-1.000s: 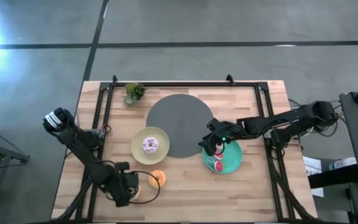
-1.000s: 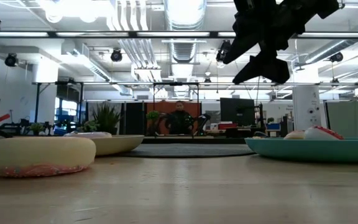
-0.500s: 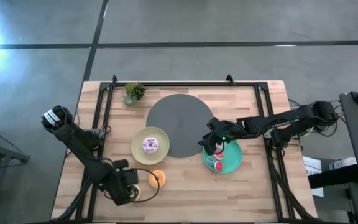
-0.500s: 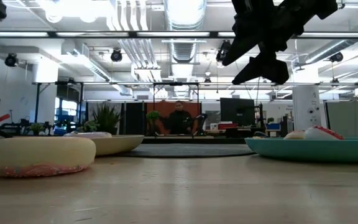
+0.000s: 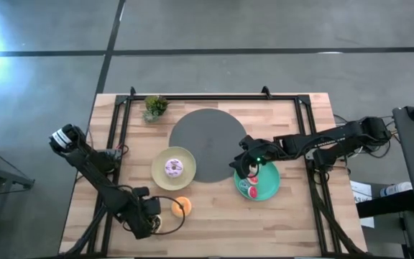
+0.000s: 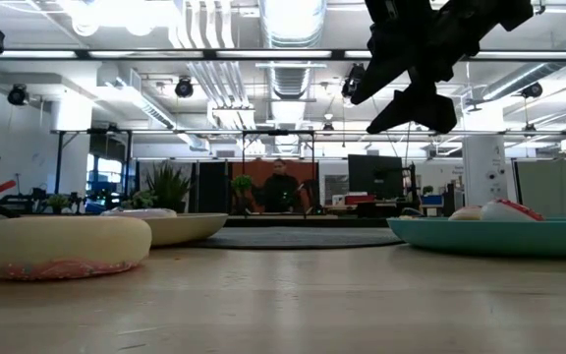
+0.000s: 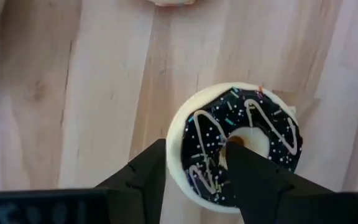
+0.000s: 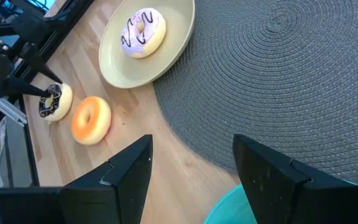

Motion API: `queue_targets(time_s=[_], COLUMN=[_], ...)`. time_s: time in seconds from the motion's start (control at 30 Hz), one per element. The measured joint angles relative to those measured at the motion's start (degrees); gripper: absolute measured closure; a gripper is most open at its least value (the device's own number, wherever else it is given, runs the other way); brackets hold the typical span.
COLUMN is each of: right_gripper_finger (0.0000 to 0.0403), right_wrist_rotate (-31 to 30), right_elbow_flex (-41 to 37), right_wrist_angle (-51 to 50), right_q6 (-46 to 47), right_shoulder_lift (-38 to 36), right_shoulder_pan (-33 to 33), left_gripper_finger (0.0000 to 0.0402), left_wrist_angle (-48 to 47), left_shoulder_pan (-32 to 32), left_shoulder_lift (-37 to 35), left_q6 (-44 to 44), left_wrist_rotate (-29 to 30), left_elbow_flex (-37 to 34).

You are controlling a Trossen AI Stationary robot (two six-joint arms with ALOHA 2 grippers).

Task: Pick & Place donuts
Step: Put the large black donut on the brown plate

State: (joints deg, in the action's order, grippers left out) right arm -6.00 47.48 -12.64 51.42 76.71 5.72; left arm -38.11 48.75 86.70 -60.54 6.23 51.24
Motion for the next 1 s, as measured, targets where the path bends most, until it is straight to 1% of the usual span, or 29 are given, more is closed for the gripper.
queue_targets(time_s=[0.33,0.57,0.77,0.87,1.0], right_gripper_finger=[0.0188,0.0188,0.0188,0.0188,0.0188], right_wrist_rotate=[-0.04,-0.09,-0.39,-0.39,-0.42], right_elbow_flex=[0.0,0.0,0.0,0.0,0.0], right_wrist_angle=[-0.02,-0.06,-0.37,-0.44,-0.44], right_q6=[0.55,0.64,0.63,0.75,0.94], right_shoulder_lift=[0.0,0.0,0.0,0.0,0.0], right_shoulder_pan=[-0.17,-0.15,-0.15,-0.15,-0.15], left_gripper_finger=[0.0261,0.0261,0.0262,0.0276,0.0321], left_wrist_angle=[3.61,4.55,5.96,5.87,4.06], left_shoulder_pan=[0.0,0.0,0.0,-0.04,-0.62], left_shoulder_lift=[0.12,0.18,2.63,3.31,2.56], left_q6=[-0.88,1.45,1.69,2.0,1.96], left_wrist_rotate=[-1.41,-1.34,-1.34,-1.21,0.41], left_elbow_flex=[-2.86,-3.35,-4.5,-4.27,-3.51])
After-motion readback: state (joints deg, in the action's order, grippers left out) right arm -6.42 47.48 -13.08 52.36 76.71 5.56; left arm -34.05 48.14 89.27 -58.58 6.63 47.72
